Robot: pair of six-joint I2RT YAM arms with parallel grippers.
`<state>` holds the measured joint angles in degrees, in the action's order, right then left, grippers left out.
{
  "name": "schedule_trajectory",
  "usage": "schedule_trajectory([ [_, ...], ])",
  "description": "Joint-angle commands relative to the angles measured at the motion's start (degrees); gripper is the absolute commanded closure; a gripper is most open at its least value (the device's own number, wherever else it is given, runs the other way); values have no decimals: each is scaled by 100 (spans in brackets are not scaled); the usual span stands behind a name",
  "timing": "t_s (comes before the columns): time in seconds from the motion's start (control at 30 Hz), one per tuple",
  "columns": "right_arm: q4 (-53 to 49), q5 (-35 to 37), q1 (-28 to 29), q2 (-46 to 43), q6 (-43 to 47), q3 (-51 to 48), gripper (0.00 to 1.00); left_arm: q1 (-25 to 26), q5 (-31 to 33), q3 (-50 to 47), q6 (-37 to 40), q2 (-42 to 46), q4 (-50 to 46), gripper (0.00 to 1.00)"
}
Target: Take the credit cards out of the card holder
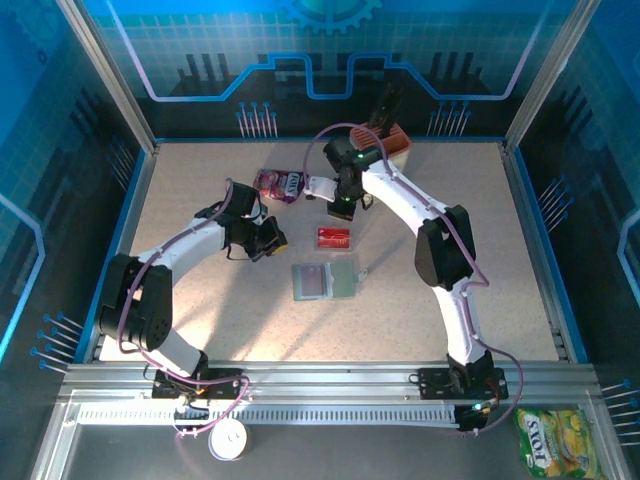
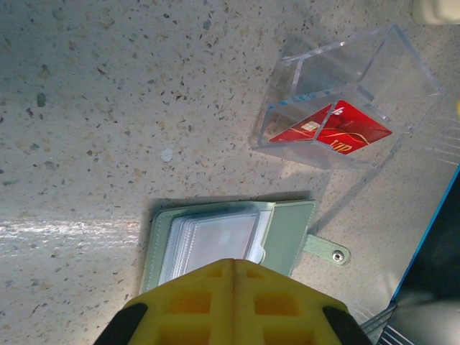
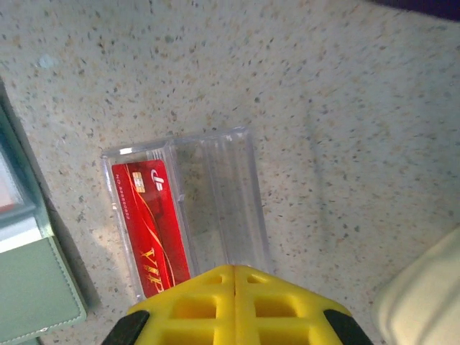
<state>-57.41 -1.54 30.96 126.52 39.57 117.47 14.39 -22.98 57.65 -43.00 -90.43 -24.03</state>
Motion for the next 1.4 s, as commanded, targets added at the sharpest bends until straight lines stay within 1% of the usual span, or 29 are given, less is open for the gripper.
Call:
schedule_trajectory([
  [0.0, 387, -172, 85, -498, -574, -317, 92, -51, -217, -139, -117, 11, 101, 95],
  [0.1, 841, -326, 101, -807, -1307, -761, 88, -51, -284, -183, -179, -10, 200, 95],
  [0.2, 1396, -312, 133, -1200, -2449, -1361, 85, -18, -341, -217, -206, -36, 276, 95],
  [0.33, 2096, -350, 184, -1901, -4035, -2479, 82, 74, -339, -361, -224, -30, 397, 95],
  [0.43, 2522, -411, 191, -2362, -5008, -3256, 81, 194, -339, -489, -261, -45, 504, 95],
  [0.57, 2849, -745, 200, -2785, -6043, -3982, 80, 398, -291, -723, -330, 10, 678, 95],
  [0.67, 3171, -1188, 209, -2979, -6616, -4442, 78, 560, -186, -946, -390, 130, 757, 95],
  [0.87, 3790, -1898, 270, -3057, -7452, -5121, 78, 888, 80, -1435, -580, 308, 976, 96],
  [1.0, 4035, -2283, 339, -2874, -7652, -5309, 77, 1023, 144, -1654, -713, 271, 1201, 97],
  [1.37, 4031, -2345, 546, -2633, -7701, -5355, 69, 1074, 436, -1639, -522, 33, 949, 100],
])
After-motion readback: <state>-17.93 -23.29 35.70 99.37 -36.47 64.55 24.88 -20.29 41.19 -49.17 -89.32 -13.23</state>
